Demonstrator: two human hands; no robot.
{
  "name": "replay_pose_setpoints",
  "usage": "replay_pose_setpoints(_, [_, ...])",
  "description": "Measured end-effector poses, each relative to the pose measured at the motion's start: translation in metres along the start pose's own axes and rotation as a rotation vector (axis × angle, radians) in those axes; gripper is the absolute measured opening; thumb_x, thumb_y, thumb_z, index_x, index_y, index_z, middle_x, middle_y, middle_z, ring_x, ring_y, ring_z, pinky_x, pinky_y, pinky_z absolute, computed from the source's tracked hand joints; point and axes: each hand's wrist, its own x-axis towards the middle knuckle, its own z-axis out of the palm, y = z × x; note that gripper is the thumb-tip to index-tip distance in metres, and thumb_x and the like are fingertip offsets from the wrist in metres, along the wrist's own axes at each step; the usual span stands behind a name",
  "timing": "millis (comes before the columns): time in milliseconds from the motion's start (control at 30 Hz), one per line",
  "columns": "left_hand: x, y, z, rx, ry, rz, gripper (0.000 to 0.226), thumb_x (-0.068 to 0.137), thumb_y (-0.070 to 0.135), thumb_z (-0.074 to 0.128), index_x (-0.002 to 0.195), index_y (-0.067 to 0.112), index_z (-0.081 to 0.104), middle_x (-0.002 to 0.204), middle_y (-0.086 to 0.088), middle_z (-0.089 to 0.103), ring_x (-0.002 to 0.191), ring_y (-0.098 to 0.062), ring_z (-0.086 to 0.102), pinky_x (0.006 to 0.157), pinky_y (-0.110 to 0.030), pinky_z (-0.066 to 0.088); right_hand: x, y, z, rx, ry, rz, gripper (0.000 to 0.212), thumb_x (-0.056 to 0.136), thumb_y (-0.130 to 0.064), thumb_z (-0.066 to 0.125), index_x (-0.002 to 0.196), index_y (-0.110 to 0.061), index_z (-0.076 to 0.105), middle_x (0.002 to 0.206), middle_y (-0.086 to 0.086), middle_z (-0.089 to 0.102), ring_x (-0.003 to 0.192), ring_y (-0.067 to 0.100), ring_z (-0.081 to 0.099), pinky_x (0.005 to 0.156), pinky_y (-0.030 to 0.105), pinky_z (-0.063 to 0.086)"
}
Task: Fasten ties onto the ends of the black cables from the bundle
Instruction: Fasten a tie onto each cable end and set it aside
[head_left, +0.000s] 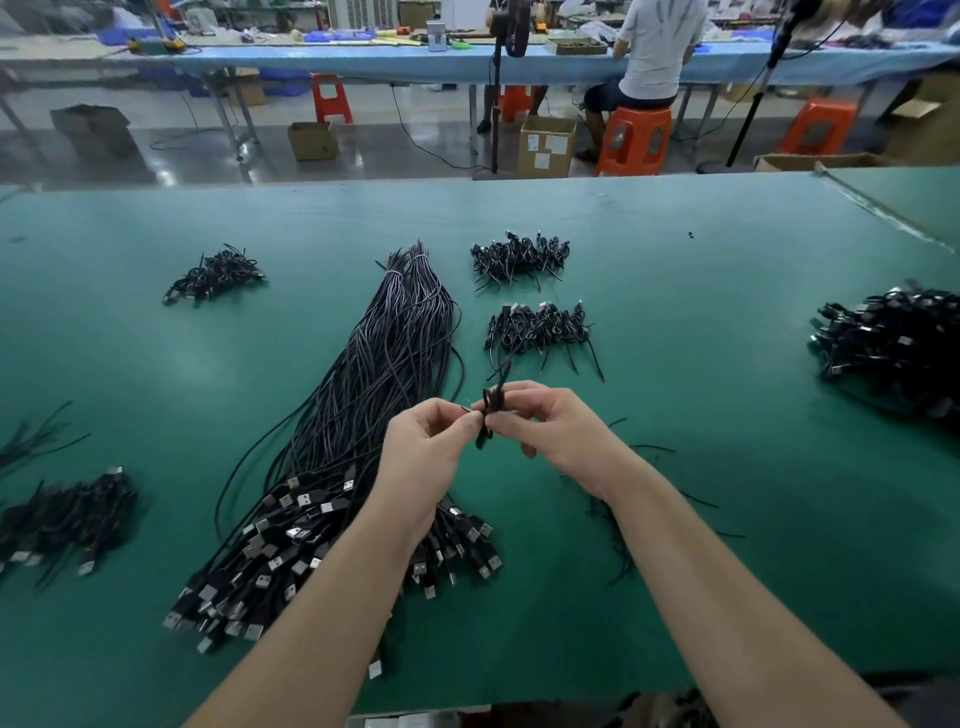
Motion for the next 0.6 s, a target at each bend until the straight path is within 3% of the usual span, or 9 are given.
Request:
replay_pose_setpoints(67, [-0.0017, 0.0015, -0.0007, 0.03, 0.024, 0.039, 0.015, 0.09, 0.011, 0.073, 0.076, 0.009, 0.069, 0.073, -0.013, 0.063, 0.072, -0.02, 0.055, 0.073, -0.042, 0.048, 0.0, 0.0004, -0.0002, 0.011, -0.012, 0.038, 0.016, 0.095, -0.02, 0.069, 0.108, -0.02, 0.079, 0.084, -0.001, 0.067, 0.069, 0.021, 0.045, 0.057, 0.026, 0.038])
replay_pose_setpoints(133, [-0.0027, 0.0024, -0.0016, 0.098, 0.021, 0.109, 0.014, 0.09, 0.014, 0.074, 0.077, 0.011, 0.069, 0.077, -0.019, 0.066, 0.071, -0.022, 0.056, 0.07, -0.045, 0.05, 0.0, 0.0, -0.0023, 0.027, -0.042, 0.083, 0.016, 0.098, -0.025, 0.066, 0.106, -0.019, 0.078, 0.066, -0.004, 0.06, 0.06, 0.013, 0.046, 0.055, 0.023, 0.038])
replay_pose_setpoints(200, [-0.0041, 0.0024, -0.002, 0.238, -0.004, 0.231, 0.015, 0.09, 0.014, 0.074, 0.076, 0.014, 0.067, 0.077, -0.007, 0.066, 0.072, -0.014, 0.058, 0.07, -0.038, 0.05, 0.0011, -0.0008, -0.0038, 0.097, -0.088, 0.152, 0.018, 0.099, -0.026, 0.063, 0.105, -0.014, 0.075, 0.063, -0.005, 0.06, 0.053, 0.009, 0.044, 0.051, 0.02, 0.038])
replay_pose_setpoints(300, [-0.0069, 0.0003, 0.0016, 0.524, -0.019, 0.509, 0.019, 0.087, 0.008, 0.074, 0.075, 0.016, 0.063, 0.08, 0.007, 0.058, 0.078, -0.009, 0.053, 0.082, -0.035, 0.041, 0.0044, -0.0038, -0.0043, 0.165, -0.08, 0.336, 0.017, 0.098, -0.023, 0.062, 0.108, -0.012, 0.072, 0.067, 0.001, 0.066, 0.05, 0.009, 0.046, 0.044, 0.02, 0.036])
replay_pose_setpoints(433, [-0.0082, -0.006, 0.0073, 0.837, 0.014, 0.83, 0.016, 0.084, 0.006, 0.075, 0.078, 0.015, 0.062, 0.081, 0.008, 0.053, 0.082, -0.015, 0.048, 0.081, -0.03, 0.025, 0.0056, -0.0032, -0.0058, 0.297, -0.046, 0.447, 0.004, 0.095, -0.013, 0.062, 0.096, -0.011, 0.066, 0.056, 0.001, 0.053, 0.04, 0.009, 0.043, 0.037, 0.017, 0.026])
replay_pose_setpoints(500, [-0.0081, -0.0063, 0.0074, 0.794, -0.002, 0.769, 0.017, 0.086, 0.009, 0.074, 0.078, 0.016, 0.061, 0.081, 0.009, 0.054, 0.082, -0.013, 0.049, 0.082, -0.028, 0.028, 0.0034, -0.0031, -0.0071, 0.334, -0.055, 0.43, 0.008, 0.097, -0.017, 0.064, 0.09, -0.013, 0.064, 0.055, 0.003, 0.052, 0.038, 0.009, 0.04, 0.036, 0.017, 0.027])
replay_pose_setpoints(600, [-0.0041, -0.0024, 0.006, 0.564, -0.057, 0.404, 0.019, 0.09, 0.014, 0.071, 0.075, 0.021, 0.062, 0.076, 0.01, 0.059, 0.072, 0.001, 0.052, 0.072, -0.012, 0.035, -0.0002, -0.0037, -0.0092, 0.326, -0.06, 0.339, 0.02, 0.103, -0.017, 0.054, 0.101, -0.008, 0.071, 0.069, 0.009, 0.066, 0.048, 0.013, 0.05, 0.045, 0.021, 0.045])
